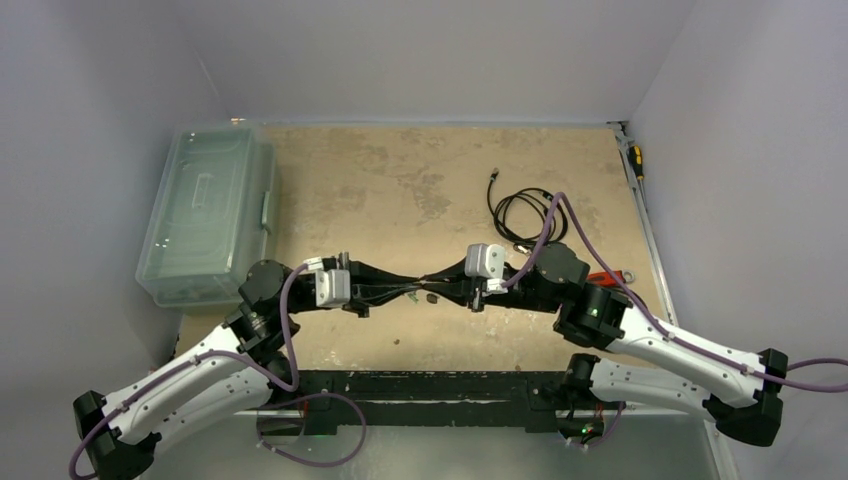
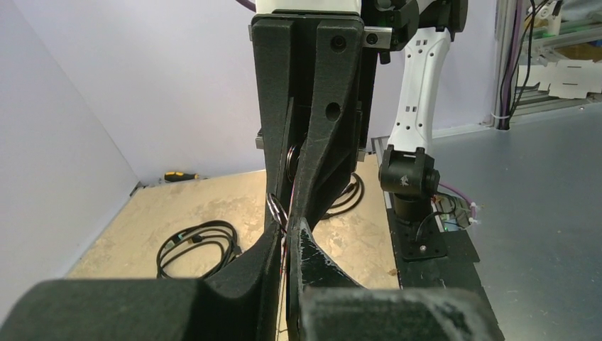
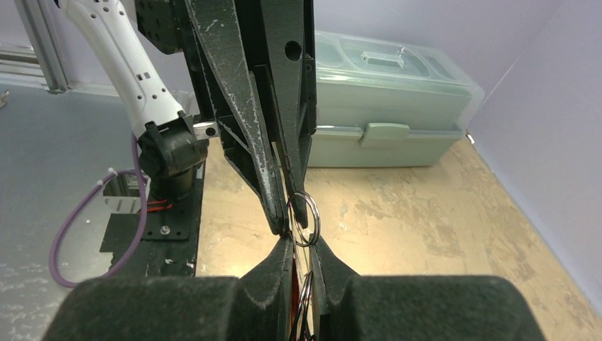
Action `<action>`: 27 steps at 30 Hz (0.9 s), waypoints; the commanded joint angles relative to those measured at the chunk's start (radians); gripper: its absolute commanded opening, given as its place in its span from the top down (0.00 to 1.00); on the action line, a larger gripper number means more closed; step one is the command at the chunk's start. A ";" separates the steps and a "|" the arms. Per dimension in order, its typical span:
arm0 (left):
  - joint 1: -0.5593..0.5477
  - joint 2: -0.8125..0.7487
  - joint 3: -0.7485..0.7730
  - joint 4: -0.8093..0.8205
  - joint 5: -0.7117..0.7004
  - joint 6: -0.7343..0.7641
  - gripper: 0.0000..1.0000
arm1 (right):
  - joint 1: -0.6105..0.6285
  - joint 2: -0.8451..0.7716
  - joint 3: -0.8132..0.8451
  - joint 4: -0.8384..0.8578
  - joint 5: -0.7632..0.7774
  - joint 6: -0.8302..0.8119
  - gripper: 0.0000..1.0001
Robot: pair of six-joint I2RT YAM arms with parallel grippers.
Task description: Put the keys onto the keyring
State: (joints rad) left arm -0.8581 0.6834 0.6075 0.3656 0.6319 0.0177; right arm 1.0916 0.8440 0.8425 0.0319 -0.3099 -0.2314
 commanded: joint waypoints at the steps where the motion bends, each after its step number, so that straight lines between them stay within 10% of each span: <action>1: 0.001 -0.004 -0.043 0.097 -0.073 -0.010 1.00 | 0.011 0.030 0.038 0.085 -0.027 0.028 0.95; 10: 0.001 -0.047 -0.063 0.092 -0.107 0.026 1.00 | 0.011 0.031 0.040 0.042 0.011 0.042 0.71; 27: 0.002 -0.069 -0.064 0.071 -0.115 0.046 1.00 | 0.011 0.003 0.066 -0.096 0.054 0.023 0.63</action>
State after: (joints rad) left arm -0.8600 0.6300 0.5415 0.3790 0.5564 0.0383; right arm 1.0931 0.8703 0.8471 -0.0204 -0.2733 -0.2028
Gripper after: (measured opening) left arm 0.025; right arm 0.365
